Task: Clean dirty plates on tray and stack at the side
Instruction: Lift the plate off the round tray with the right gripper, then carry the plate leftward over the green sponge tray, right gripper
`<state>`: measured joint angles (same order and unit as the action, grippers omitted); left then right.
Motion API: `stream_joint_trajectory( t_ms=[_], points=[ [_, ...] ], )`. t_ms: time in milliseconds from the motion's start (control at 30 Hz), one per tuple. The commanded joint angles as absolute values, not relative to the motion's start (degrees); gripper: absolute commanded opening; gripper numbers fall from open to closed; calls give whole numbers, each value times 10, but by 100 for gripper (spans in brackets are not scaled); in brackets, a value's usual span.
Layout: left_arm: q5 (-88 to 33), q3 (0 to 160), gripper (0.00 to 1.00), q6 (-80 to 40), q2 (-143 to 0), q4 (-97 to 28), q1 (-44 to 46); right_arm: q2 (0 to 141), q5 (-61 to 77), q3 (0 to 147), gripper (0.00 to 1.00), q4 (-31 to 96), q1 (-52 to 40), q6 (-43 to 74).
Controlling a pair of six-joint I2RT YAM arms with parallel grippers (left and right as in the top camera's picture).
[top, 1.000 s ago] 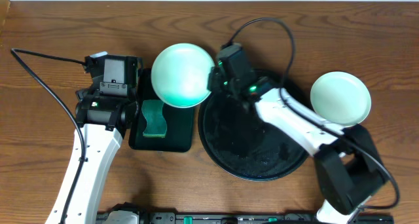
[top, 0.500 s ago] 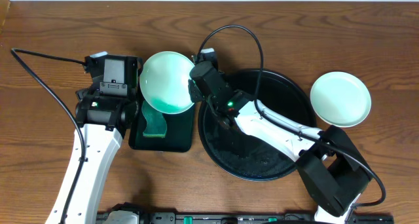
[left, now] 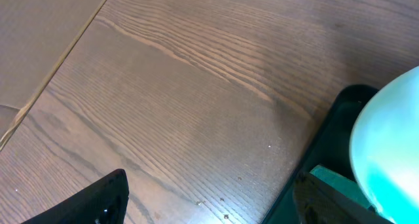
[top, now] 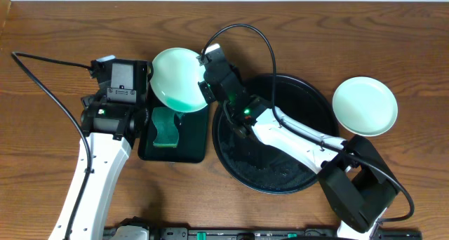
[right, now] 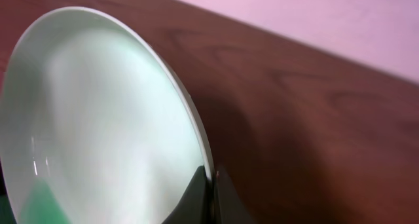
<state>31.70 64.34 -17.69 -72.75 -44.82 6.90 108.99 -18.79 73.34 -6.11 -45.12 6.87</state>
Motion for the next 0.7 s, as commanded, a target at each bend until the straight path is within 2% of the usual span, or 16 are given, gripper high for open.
stream_joint_trajectory(
  t_ms=[0, 233, 500, 667],
  points=[
    [328, 655, 80, -172, -726, -449, 68, 1061, -253, 743, 1, -79, -463, -13],
    [328, 655, 80, -172, -726, -449, 68, 1058, -283, 743, 1, -145, -495, -148],
    [328, 655, 81, -172, -726, -449, 68, 1058, -447, 743, 1, -244, -545, -287],
    [328, 655, 81, -172, -726, -449, 68, 1058, -502, 743, 1, -310, -567, -407]
  ],
)
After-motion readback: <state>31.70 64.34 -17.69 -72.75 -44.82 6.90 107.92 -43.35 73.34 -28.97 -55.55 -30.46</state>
